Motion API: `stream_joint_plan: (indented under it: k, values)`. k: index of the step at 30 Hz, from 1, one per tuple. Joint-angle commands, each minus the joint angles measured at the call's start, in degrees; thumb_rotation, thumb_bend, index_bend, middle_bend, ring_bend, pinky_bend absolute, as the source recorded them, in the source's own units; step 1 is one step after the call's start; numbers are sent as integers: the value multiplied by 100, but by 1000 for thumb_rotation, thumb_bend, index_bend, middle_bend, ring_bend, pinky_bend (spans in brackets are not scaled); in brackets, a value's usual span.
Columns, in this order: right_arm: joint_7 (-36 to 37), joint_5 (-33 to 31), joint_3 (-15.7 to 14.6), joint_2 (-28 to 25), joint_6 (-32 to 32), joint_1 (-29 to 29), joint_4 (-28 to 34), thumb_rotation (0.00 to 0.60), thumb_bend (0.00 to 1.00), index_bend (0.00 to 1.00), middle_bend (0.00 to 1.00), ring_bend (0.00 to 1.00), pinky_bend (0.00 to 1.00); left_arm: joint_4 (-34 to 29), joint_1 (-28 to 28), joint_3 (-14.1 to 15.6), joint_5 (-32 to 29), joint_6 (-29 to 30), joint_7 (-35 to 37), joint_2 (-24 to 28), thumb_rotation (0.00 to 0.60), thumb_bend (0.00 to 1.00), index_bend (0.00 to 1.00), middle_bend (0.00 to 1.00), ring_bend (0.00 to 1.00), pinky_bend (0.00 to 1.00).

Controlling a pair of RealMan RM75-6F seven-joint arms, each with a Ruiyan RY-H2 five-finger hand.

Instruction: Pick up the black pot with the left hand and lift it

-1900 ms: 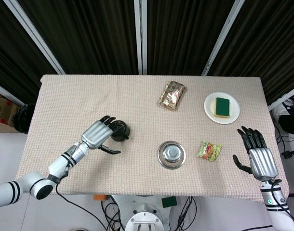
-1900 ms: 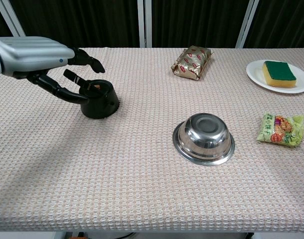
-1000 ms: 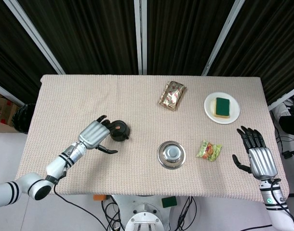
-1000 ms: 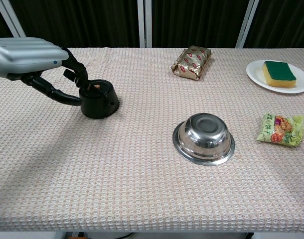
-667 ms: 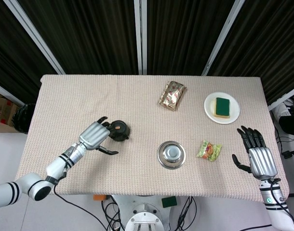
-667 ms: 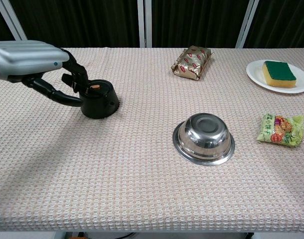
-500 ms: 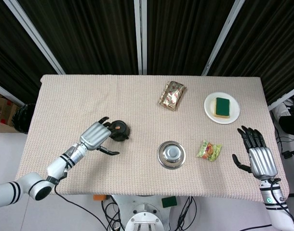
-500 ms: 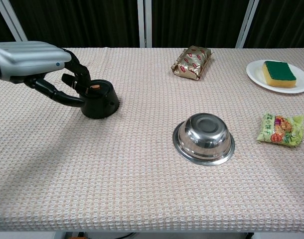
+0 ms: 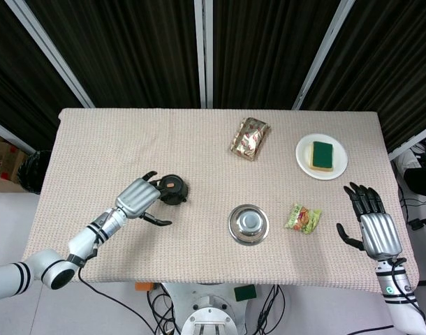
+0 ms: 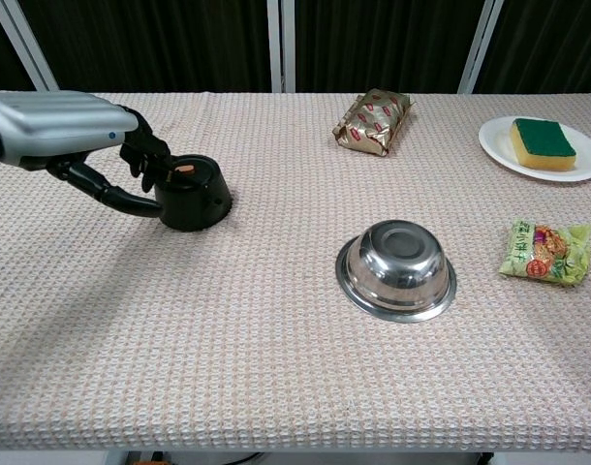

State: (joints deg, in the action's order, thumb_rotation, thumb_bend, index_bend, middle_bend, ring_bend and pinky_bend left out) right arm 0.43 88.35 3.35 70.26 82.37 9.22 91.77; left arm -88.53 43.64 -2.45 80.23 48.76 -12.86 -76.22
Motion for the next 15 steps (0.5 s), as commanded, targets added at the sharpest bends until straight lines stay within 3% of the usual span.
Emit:
stream_joint_plan:
  k: [1,15]
  values:
    - [-5,-6,0,1,-5,0,2,555,367,0,0,0,0,20,0,16,-8,-8,-16,-4,112,0,406,450,395,127]
    - [-29,-29,4,14,-33,10,5,556,369,0,0,0,0,-9,-3,63,-104,-70,-60,43,116,0,496,588,546,127]
